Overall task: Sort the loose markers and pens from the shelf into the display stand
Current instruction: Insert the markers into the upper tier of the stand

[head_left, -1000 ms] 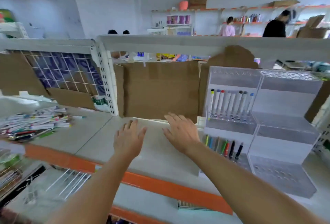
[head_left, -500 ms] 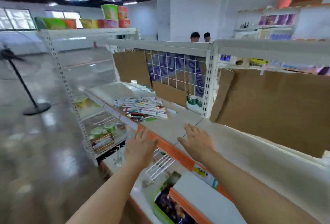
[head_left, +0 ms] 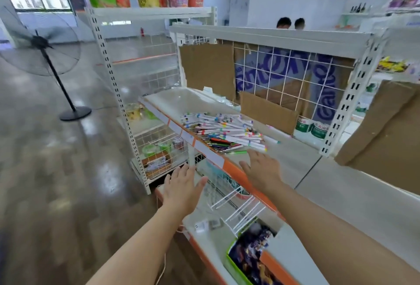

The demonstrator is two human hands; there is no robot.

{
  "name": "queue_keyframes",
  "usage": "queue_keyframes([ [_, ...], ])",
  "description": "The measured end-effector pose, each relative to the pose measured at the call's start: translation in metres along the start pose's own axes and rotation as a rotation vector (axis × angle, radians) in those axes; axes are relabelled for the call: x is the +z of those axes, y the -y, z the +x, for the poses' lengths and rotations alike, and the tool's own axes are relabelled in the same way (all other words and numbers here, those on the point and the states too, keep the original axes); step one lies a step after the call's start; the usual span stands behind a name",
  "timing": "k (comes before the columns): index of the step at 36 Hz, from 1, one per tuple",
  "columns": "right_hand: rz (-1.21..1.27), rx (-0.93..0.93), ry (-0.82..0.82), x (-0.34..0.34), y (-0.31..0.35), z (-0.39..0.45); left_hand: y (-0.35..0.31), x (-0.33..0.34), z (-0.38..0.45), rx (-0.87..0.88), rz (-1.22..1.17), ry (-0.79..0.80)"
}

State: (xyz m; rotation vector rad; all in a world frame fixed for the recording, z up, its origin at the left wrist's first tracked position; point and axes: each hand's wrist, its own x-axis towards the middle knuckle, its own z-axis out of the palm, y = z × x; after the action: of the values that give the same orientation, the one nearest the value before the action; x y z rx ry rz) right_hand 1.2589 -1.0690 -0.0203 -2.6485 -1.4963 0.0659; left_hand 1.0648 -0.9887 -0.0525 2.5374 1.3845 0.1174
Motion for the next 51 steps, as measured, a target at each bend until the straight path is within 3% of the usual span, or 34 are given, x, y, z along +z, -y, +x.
queue_keyframes([
  [8,-0.003,0.054,-0.047,0.012,-0.008,0.082,0.005,0.003,0.072,0.026,-0.001,-0.007],
  [20,-0.002,-0.011,0.035,0.033,-0.021,0.167,-0.011,0.011,0.168,0.107,-0.015,0.063],
  [38,-0.261,-0.078,0.039,0.050,-0.013,0.194,-0.029,0.006,0.238,0.299,-0.072,-0.057],
  [45,-0.315,-0.163,-0.081,0.050,-0.011,0.193,-0.038,0.007,0.247,0.375,-0.023,-0.106],
  [51,-0.360,-0.190,-0.104,0.046,-0.012,0.187,-0.052,0.007,0.253,0.490,0.072,-0.053],
])
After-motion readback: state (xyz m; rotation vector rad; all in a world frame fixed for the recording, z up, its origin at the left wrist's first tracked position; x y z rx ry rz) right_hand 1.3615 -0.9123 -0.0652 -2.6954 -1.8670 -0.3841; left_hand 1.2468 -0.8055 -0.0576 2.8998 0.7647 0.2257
